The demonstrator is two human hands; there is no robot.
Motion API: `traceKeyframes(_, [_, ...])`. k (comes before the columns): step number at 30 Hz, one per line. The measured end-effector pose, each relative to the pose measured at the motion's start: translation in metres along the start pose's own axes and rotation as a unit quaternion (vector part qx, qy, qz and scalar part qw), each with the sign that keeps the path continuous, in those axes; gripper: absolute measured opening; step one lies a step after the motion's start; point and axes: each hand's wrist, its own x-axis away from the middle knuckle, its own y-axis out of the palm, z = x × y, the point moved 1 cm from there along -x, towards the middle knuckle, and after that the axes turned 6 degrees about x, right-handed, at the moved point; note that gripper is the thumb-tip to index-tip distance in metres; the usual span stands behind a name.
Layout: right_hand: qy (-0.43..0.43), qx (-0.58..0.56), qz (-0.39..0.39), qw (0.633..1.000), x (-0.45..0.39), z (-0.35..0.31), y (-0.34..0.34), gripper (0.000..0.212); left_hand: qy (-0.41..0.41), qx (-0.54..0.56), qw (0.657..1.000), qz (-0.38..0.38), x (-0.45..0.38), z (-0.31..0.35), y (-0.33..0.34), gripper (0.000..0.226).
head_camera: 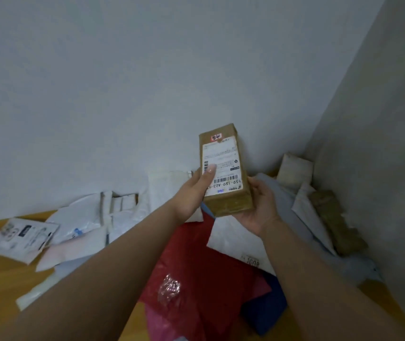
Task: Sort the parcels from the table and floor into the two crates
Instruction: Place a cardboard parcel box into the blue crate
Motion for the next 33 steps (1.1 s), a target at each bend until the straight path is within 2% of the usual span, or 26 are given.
traceKeyframes(3, [-0.016,0.093,0.010,0.995,0.021,0.011,0.021,0.043,0.016,0.038,0.999,-0.023,0.036,0.006,-0.012,0.045])
traceKeyframes(7, [-0.075,0.201,0.020,0.977,0.051,0.014,0.053,0.053,0.100,0.037,0.994,-0.019,0.075,0.016,-0.023,0.069])
traceKeyframes(10, [-0.149,0.244,-0.012,0.958,0.072,0.016,0.080,0.053,0.155,0.023,0.987,-0.018,0.097,0.023,-0.030,0.068])
traceKeyframes(15, [-0.201,0.251,-0.016,0.947,0.101,0.022,0.108,0.044,0.175,0.014,0.984,-0.014,0.125,0.036,-0.046,0.067])
traceKeyframes(24, [-0.216,0.264,-0.007,0.940,0.128,0.037,0.134,0.055,0.219,0.016,0.975,-0.004,0.158,0.040,-0.065,0.053])
traceKeyframes(33, [-0.217,0.263,-0.045,0.939,0.137,0.039,0.154,0.059,0.261,0.034,0.965,0.023,0.188,0.044,-0.068,0.043])
